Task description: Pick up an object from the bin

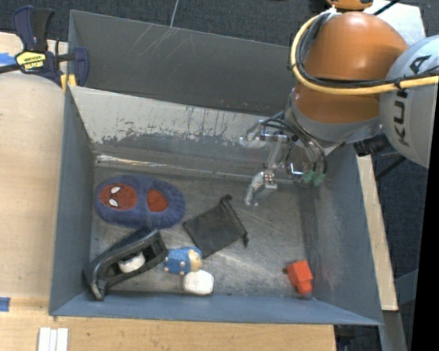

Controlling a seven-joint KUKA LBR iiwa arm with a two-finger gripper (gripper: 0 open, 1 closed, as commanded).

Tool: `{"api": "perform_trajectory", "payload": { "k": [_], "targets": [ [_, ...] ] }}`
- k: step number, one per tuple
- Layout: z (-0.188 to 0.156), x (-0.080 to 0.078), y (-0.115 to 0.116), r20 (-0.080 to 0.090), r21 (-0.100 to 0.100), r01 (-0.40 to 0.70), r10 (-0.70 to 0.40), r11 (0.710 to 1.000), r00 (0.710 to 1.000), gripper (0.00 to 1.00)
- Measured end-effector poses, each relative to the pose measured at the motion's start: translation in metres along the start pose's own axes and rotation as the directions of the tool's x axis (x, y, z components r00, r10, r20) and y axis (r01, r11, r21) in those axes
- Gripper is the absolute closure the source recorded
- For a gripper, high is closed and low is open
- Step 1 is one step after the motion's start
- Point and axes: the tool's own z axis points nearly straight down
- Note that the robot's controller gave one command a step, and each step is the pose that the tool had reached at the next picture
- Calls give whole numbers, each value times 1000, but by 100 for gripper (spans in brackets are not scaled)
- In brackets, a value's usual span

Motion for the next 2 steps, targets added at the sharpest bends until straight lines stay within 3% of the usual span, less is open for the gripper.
{"api": "perform_trajectory", "payload": {
  "k": [1, 2],
  "targets": [
    [169, 24, 25, 14, 3, 272, -272, 962, 962, 0],
    [142, 21, 10, 10, 6, 527, -527, 850, 850, 0]
  ]
}}
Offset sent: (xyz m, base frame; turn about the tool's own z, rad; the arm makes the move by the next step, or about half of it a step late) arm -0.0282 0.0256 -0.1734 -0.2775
